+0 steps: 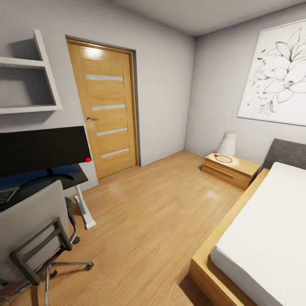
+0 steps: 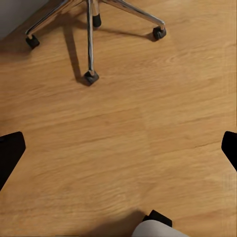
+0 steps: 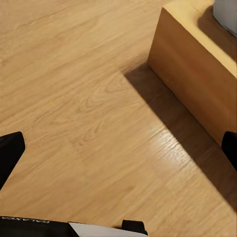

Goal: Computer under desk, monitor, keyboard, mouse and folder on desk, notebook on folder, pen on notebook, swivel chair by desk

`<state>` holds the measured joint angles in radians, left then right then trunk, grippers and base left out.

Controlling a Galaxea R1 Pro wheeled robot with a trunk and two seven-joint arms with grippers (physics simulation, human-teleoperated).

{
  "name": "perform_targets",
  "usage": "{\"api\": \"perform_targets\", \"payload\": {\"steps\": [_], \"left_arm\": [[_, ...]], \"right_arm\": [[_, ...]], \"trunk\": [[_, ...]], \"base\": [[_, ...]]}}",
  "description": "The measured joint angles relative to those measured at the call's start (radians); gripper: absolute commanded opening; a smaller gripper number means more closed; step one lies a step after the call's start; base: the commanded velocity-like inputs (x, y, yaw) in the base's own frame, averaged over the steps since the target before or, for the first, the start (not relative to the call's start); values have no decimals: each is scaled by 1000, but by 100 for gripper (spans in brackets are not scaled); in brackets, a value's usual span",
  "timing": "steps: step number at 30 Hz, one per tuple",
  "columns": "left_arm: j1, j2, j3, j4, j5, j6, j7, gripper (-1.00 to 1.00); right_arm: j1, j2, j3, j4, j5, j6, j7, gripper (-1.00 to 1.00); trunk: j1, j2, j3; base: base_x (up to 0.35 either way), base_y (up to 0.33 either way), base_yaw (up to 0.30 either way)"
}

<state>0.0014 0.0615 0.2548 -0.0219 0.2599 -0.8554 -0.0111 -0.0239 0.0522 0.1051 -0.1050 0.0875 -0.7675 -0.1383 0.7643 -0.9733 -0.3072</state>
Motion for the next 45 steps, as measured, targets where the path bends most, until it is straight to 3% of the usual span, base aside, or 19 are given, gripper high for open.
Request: {"api": "perform_targets", "payload": {"steps": [19, 26, 32, 45], "left_arm": [[0, 0, -1, 0, 0, 1, 0, 100], [0, 0, -1, 0, 0, 1, 0, 100], [0, 0, -1, 0, 0, 1, 0, 100], [0, 0, -1, 0, 0, 2, 0, 100]], "right_arm": [[0, 0, 1, 0, 0, 2, 1, 100], [0, -4, 8, 0, 4, 1, 4, 100], [0, -5, 44, 0, 22, 1, 3, 100], [0, -3, 47, 1, 25, 3, 3, 100]], "trunk": [[0, 0, -2], [0, 0, -3], [0, 0, -3], [-1, 0, -3]], "base": [[-106, -42, 271], [-1, 0, 27], [0, 0, 0], [192, -11, 0]]}}
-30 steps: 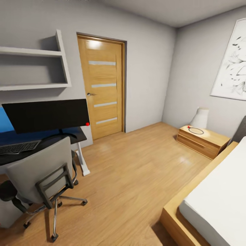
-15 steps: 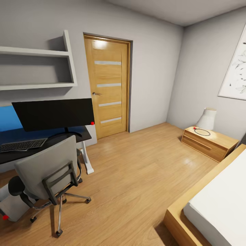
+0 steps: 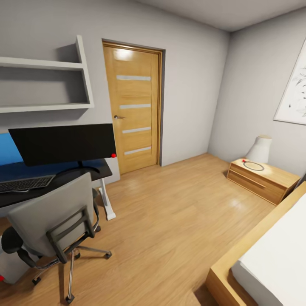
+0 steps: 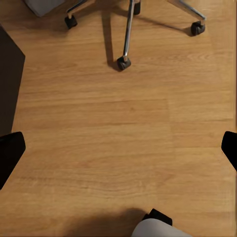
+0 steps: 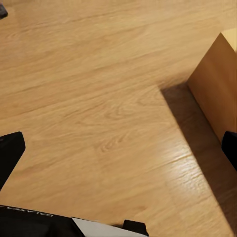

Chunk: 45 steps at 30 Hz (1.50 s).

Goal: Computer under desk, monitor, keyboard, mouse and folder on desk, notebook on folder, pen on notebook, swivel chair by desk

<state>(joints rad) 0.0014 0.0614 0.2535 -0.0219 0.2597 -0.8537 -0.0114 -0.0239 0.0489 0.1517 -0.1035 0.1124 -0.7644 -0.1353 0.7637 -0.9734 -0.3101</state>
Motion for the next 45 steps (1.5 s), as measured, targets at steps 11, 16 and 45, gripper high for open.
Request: {"api": "perform_targets", "payload": {"steps": [11, 16, 45], "left_arm": [[0, 0, 0, 0, 0, 1, 0, 100], [0, 0, 0, 0, 0, 1, 0, 100], [0, -3, -1, 0, -1, 1, -1, 100]], "right_arm": [[0, 0, 1, 0, 2, -1, 0, 100], [0, 0, 1, 0, 3, -1, 2, 100], [0, -1, 1, 0, 4, 0, 3, 100]], "trunk": [[0, 0, 0], [0, 0, 0], [0, 0, -1]], "base": [[320, -95, -2], [271, 13, -158], [291, 147, -144]]}}
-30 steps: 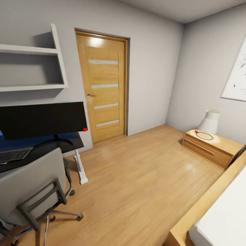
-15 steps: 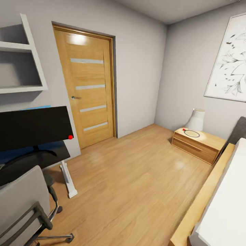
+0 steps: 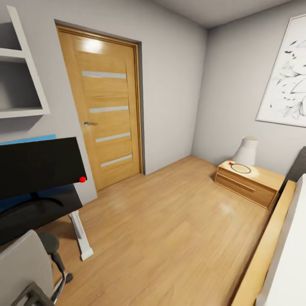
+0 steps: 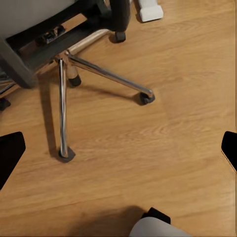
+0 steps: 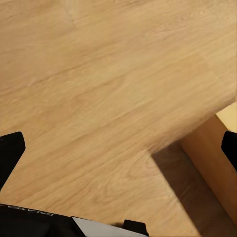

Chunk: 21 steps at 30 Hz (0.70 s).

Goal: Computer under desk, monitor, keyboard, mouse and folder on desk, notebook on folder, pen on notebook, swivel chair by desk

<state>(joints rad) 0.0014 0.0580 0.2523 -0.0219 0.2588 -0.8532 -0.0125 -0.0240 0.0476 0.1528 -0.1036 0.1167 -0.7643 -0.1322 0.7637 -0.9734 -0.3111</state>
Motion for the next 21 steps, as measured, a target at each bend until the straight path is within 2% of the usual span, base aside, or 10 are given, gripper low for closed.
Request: {"api": "perform_targets", "payload": {"steps": [21], "left_arm": [[0, 0, 0, 0, -1, 0, -1, 100]], "right_arm": [[0, -1, 0, 1, 0, 0, 0, 100]], "trunk": [[0, 0, 0]], "base": [[322, 3, 0]]}}
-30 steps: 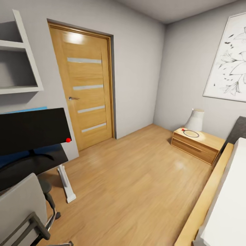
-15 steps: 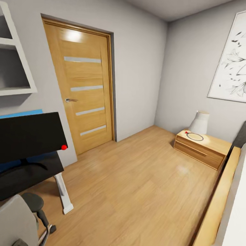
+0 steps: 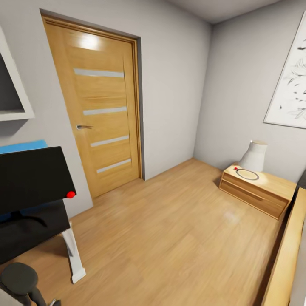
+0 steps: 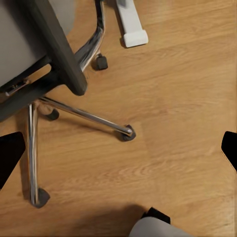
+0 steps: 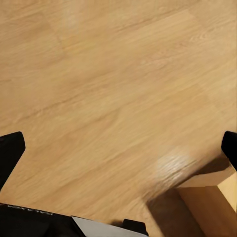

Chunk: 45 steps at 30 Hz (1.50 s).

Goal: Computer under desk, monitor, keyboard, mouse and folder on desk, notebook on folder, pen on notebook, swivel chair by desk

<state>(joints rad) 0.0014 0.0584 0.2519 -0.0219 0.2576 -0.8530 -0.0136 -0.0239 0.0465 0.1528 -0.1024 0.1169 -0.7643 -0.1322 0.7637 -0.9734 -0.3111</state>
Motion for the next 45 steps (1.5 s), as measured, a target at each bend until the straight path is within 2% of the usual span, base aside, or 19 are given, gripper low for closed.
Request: {"api": "perform_targets", "payload": {"steps": [10, 33, 45], "left_arm": [[0, 0, 0, 0, 0, 33, 1, 100], [0, 0, 0, 0, 0, 34, 1, 100], [0, 0, 0, 0, 0, 34, 1, 100]], "right_arm": [[0, -1, 0, 0, 0, 1, 0, 100], [0, 1, 0, 0, -1, 0, 0, 100], [0, 1, 0, 0, 0, 1, 0, 100]], "trunk": [[0, 0, 0], [0, 0, 0], [0, 0, 0]], "base": [[329, 71, 0], [329, 0, 0], [329, 0, 171]]}}
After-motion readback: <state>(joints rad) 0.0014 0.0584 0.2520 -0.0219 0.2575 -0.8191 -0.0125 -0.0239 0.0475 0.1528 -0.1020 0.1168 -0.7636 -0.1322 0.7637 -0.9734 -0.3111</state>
